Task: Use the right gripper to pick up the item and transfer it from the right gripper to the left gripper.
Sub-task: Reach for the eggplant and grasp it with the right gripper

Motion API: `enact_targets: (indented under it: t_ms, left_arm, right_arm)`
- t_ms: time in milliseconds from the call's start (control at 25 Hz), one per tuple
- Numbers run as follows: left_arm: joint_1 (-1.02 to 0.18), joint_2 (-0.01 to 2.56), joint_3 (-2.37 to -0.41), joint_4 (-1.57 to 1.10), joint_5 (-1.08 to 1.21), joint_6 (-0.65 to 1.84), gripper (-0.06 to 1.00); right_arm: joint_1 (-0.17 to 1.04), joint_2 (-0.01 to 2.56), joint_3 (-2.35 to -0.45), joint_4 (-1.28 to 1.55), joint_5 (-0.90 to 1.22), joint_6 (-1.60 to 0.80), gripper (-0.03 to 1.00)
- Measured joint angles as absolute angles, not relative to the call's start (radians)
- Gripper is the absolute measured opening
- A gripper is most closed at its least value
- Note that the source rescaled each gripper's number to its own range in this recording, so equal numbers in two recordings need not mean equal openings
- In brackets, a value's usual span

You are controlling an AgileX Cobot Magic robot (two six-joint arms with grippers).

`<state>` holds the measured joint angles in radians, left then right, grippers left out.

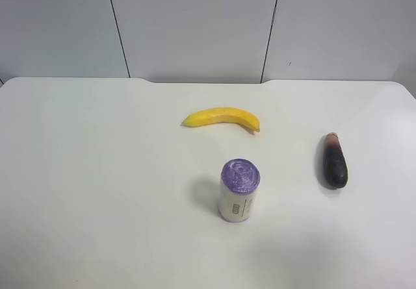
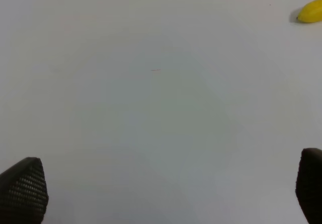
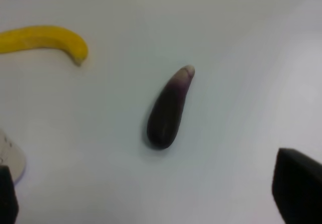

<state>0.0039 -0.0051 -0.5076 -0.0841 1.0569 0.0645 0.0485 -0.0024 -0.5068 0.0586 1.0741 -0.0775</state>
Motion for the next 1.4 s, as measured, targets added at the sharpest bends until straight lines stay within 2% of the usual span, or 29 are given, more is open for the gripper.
enact_targets:
  t_ms: [1400]
  left_arm:
    - [0.004,-0.005,-0.508,-0.084,1.057,0.065,1.00]
  right_arm:
    - [0.048,-0.002,-0.507,0.086,1.074,-0.074,1.00]
